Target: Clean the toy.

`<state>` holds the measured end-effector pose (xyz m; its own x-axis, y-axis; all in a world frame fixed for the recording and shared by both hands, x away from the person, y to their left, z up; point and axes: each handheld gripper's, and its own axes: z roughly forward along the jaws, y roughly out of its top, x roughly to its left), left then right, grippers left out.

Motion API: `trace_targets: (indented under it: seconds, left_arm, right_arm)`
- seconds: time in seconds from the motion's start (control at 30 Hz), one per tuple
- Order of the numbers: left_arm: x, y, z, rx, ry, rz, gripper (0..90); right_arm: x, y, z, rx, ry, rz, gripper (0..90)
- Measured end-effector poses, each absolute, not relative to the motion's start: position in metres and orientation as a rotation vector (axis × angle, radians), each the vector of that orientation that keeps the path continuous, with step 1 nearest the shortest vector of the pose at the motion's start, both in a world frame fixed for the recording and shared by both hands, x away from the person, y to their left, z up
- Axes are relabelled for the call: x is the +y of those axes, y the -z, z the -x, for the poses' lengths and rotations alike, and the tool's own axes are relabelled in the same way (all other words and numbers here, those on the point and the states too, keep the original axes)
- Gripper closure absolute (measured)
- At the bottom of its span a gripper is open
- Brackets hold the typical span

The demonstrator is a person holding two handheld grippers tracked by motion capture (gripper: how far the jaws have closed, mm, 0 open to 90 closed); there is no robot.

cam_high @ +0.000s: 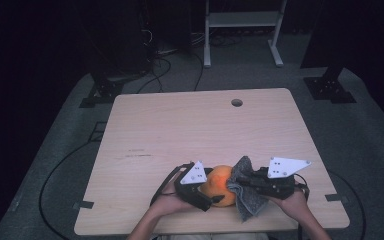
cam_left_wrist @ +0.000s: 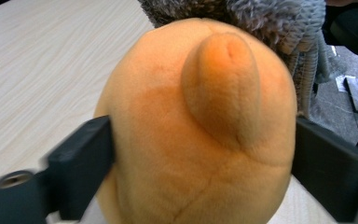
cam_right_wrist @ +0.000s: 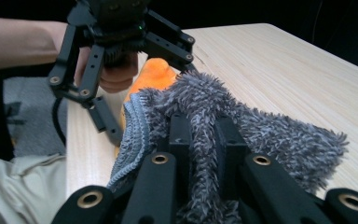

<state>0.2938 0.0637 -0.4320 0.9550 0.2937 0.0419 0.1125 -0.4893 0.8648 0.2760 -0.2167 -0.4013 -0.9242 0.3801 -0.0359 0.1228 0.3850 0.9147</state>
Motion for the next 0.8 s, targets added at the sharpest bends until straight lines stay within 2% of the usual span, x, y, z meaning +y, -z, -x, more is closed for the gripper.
trace_targets:
  seconds: [0.03,0.13,0.37,0.57,0.7,0.77,0.8]
  left_arm:
    - [0.065,0.432,-0.295,0.300,-0.217,-2.077,21.9]
    - [0.065,0.432,-0.298,0.330,-0.199,-2.061,26.8]
    - [0.069,0.433,-0.306,0.414,-0.129,-2.027,27.8]
    - [0.064,0.434,-0.306,0.464,-0.122,-2.010,28.4]
    - [0.067,0.433,-0.308,0.497,-0.093,-2.004,26.8]
    - [0.068,0.433,-0.307,0.460,-0.070,-2.024,19.0]
    - [0.069,0.433,-0.306,0.453,-0.077,-2.030,18.4]
  right_arm:
    - [-0.218,0.402,-0.277,2.399,-1.560,-0.450,79.3]
    - [-0.227,0.409,-0.282,2.395,-1.583,-0.502,79.4]
    - [-0.246,0.420,-0.286,2.386,-1.516,-0.619,79.4]
    - [-0.233,0.411,-0.277,2.370,-1.580,-0.534,79.4]
    - [-0.214,0.402,-0.274,2.377,-1.571,-0.440,79.4]
    - [-0.212,0.406,-0.278,2.392,-1.580,-0.445,79.4]
    - [-0.213,0.409,-0.279,2.392,-1.588,-0.449,79.5]
